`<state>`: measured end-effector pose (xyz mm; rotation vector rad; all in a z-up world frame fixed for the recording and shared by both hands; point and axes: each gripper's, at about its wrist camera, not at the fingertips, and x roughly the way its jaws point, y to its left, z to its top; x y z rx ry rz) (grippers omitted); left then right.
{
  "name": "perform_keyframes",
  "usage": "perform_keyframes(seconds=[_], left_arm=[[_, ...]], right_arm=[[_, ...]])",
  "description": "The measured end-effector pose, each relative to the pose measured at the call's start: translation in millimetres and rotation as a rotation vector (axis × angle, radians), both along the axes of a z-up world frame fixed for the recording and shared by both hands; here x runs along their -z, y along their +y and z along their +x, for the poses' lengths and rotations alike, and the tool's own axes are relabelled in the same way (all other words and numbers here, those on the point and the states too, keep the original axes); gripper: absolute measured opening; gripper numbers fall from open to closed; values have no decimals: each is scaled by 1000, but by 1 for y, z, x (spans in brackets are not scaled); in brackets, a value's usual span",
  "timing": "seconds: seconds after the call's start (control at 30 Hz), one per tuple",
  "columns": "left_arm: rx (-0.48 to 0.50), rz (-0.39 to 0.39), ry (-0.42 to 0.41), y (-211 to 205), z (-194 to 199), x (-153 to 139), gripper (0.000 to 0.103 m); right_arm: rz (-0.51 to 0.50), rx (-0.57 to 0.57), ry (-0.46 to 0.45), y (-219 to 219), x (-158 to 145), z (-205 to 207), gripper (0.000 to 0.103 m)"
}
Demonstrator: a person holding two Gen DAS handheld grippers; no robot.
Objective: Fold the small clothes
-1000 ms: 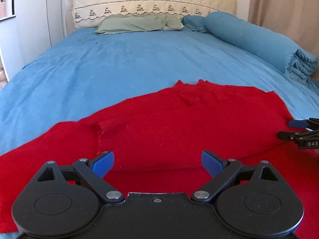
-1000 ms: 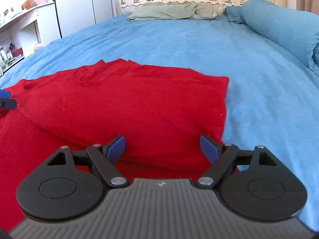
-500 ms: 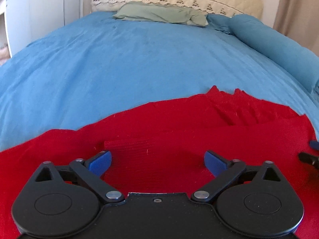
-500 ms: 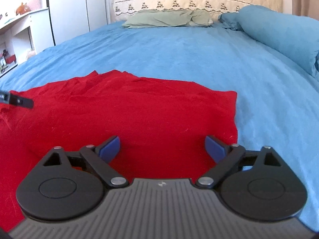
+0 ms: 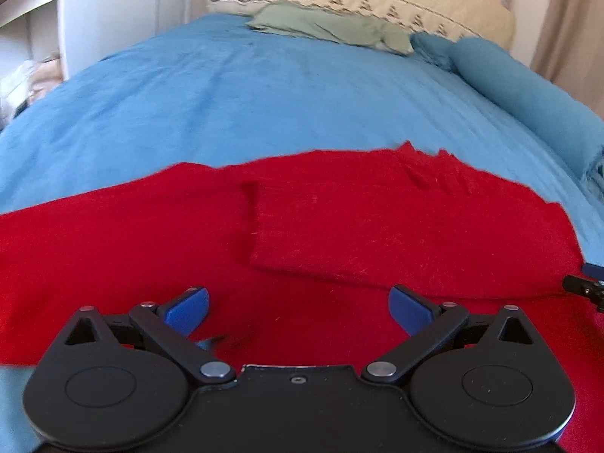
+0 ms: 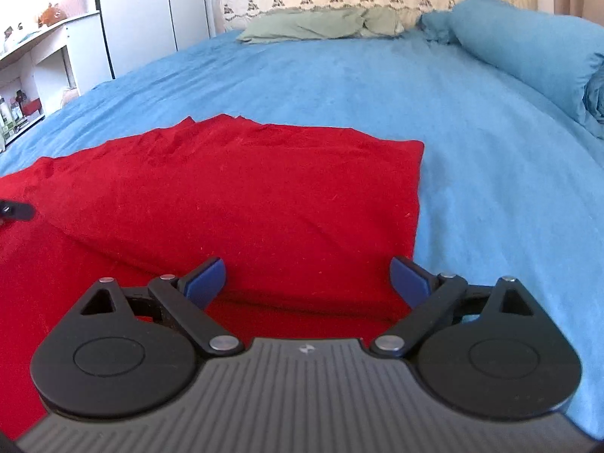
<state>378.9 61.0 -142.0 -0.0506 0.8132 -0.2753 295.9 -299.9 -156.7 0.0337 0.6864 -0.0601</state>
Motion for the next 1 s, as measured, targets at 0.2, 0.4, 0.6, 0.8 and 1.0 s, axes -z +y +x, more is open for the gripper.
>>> perform_keyframes(seconds=[0.2, 0.4, 0.6, 0.8, 1.0], left_arm=[[-166, -7, -92, 63, -53, -59, 103], [-447, -81, -112, 180, -97, -80, 103], [-657, -228, -93, 275, -110, -45, 100], [-716, -298, -106, 326, -95, -13, 78], [-731, -225, -138, 335, -71, -1, 65]], right_arm=[[3, -31, -56, 28, -52, -28, 103], [80, -123, -38, 70, -95, -60, 103], [103, -181, 26, 119, -84, -66, 103], [89, -152, 27, 157, -73, -57, 103], [43, -160, 32, 174, -63, -52, 103]])
